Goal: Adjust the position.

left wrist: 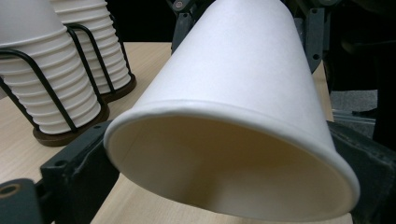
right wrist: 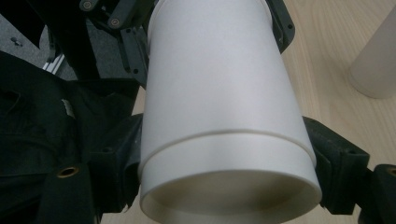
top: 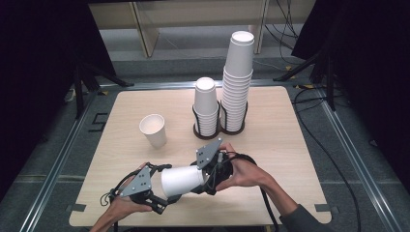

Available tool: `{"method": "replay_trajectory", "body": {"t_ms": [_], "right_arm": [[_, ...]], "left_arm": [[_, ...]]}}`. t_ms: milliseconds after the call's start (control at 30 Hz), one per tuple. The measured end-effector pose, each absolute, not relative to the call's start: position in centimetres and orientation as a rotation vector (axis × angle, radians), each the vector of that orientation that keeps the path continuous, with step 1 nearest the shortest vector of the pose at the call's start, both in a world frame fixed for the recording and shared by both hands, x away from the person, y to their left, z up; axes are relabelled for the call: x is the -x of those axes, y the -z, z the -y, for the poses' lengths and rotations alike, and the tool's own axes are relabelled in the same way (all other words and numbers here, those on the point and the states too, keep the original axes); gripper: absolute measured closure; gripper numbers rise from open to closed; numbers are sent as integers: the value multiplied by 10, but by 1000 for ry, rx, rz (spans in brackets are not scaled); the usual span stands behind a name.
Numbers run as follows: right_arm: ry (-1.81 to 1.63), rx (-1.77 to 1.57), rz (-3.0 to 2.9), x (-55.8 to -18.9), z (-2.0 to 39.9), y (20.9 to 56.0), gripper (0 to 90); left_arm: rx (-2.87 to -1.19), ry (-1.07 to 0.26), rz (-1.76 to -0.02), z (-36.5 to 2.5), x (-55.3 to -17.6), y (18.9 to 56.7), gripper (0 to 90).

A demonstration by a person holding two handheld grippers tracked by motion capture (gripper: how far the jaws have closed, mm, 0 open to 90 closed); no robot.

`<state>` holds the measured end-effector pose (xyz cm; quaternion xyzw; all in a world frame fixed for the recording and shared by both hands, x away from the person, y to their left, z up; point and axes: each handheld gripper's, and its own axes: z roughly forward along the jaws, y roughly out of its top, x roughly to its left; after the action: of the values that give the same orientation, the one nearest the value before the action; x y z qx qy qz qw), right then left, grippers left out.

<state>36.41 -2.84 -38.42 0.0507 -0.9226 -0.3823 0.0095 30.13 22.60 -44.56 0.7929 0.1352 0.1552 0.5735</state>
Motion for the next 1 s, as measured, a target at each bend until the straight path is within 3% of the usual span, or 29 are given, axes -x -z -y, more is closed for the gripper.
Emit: {"method": "replay_trajectory", "body": {"t_ms": [400, 1000], "right_arm": [[1178, -124, 2869, -362, 31, 384, 238], [954, -289, 3097, -351, 12, 391, 209]], "left_arm": [[-1897, -381, -265, -228, -299, 441, 110], [-1979, -390, -255, -221, -299, 441, 115]]}}
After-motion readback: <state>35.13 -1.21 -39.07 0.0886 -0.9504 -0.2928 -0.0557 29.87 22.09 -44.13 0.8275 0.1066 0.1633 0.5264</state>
